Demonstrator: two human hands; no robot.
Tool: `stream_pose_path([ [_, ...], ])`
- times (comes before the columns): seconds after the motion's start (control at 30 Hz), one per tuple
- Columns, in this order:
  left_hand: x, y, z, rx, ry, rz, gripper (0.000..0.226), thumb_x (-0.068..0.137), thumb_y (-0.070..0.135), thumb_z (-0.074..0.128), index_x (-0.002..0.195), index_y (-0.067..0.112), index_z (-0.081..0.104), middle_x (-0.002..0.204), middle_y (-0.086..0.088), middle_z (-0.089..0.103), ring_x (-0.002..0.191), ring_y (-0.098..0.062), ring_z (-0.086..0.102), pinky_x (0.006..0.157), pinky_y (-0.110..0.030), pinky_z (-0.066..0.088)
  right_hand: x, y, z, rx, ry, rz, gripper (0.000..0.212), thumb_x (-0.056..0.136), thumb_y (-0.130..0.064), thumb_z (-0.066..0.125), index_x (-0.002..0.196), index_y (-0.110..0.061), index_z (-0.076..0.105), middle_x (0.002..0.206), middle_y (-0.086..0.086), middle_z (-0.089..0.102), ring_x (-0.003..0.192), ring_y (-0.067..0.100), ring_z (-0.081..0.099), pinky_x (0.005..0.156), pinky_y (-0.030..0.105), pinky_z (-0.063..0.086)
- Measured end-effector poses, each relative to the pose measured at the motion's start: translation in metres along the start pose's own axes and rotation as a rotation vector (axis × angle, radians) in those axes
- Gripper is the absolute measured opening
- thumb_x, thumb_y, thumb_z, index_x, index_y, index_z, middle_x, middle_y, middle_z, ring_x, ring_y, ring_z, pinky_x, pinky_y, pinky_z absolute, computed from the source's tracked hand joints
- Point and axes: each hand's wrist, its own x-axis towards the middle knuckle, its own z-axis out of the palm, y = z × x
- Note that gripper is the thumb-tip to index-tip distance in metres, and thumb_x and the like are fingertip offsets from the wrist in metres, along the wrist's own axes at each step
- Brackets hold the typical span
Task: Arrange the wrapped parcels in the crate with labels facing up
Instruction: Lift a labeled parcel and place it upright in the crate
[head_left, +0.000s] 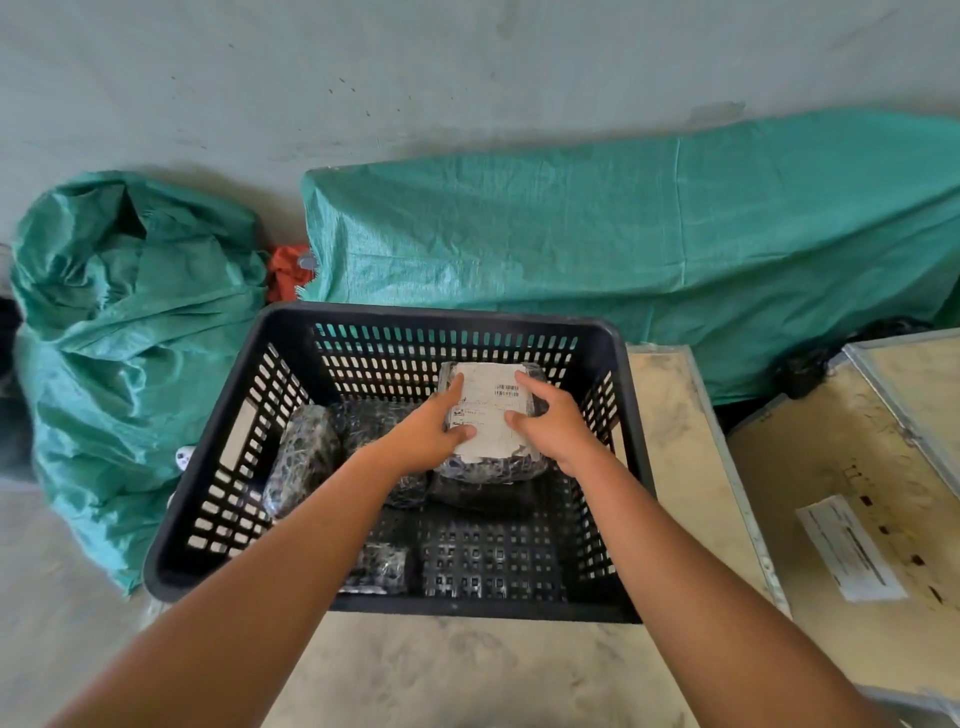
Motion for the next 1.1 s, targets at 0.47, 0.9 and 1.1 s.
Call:
stream_pose_path([
  [0.47,0.022,-0.02,0.007,0.095,-0.052,-0.007,0.096,0.1,0.025,0.06,0.157,0.036,-0.017,0.165,-0.007,0.022,0.094,-0.011,0.066,0.065,-0.021,0.056,0.005,0.024,0.009,-0.093,0.04,-0.044,0.073,0.095,-0.008,0.068,0.154,-0.039,0.037,0.151,0.0,0.047,0.115,0.019,0.062,0.078,0.038,0.064],
  [0.9,-0.017,-0.018,-0.014,0.032,0.152,0.07,0.08,0.095,0.041,0.063,0.16,0.03,0.018,0.167,-0.001,0.02,0.15,-0.024,0.025,0.118,-0.05,0.031,-0.017,0.001,0.015,-0.219,0.134,-0.126,0.054,0.094,-0.01,0.07,0.143,-0.027,0.057,0.149,0.001,0.05,0.121,0.013,0.052,0.09,0.018,0.051],
  [1.1,-0.069,-0.025,-0.071,0.098,0.318,0.123,0.066,0.093,0.048,0.062,0.153,0.038,0.034,0.165,0.005,0.022,0.146,-0.023,0.033,0.116,-0.048,0.032,-0.046,-0.02,0.047,-0.298,0.145,-0.3,0.04,0.095,-0.023,0.071,0.133,-0.03,0.064,0.14,-0.011,0.056,0.132,0.014,0.049,0.104,0.022,0.035],
])
